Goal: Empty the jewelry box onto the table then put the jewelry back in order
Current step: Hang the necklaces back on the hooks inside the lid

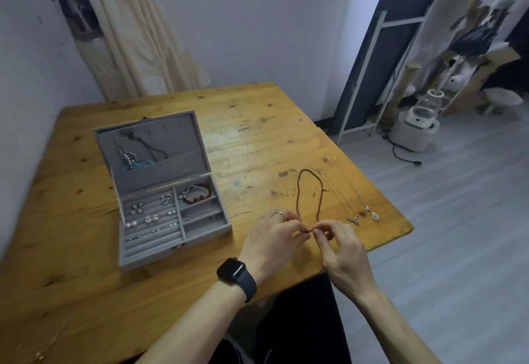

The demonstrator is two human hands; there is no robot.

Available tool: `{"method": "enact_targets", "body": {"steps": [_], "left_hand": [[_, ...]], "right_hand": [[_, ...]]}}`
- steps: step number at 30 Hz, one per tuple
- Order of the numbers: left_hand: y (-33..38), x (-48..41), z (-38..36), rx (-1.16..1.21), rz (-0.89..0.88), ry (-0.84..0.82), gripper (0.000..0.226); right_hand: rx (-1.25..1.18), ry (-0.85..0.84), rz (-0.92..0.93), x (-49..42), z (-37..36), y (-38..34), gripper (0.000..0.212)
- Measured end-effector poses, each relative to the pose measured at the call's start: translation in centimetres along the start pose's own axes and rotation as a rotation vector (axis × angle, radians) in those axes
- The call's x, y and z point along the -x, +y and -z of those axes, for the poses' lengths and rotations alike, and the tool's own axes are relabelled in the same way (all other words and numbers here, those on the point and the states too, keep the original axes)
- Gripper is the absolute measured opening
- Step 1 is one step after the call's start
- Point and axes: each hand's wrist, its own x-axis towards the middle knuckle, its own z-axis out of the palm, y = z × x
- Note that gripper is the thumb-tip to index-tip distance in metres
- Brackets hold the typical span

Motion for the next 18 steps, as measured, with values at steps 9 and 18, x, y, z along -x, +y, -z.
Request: {"method": "enact_targets", "body": {"steps": [9,18], "left_hand": [[-1.6,-2.4,7.3,0.495,0.192,0.164,0.010],[-7.8,-3.2,18.1,0.481,0.332,0.362,0.011]], "right_hand": [[-0.039,-0.058,0.078,-3.1,0.2,-2.1,0.020],[-0.371,-0.036,-0.214,-6.4,-1.9,-4.9,0.022]]}}
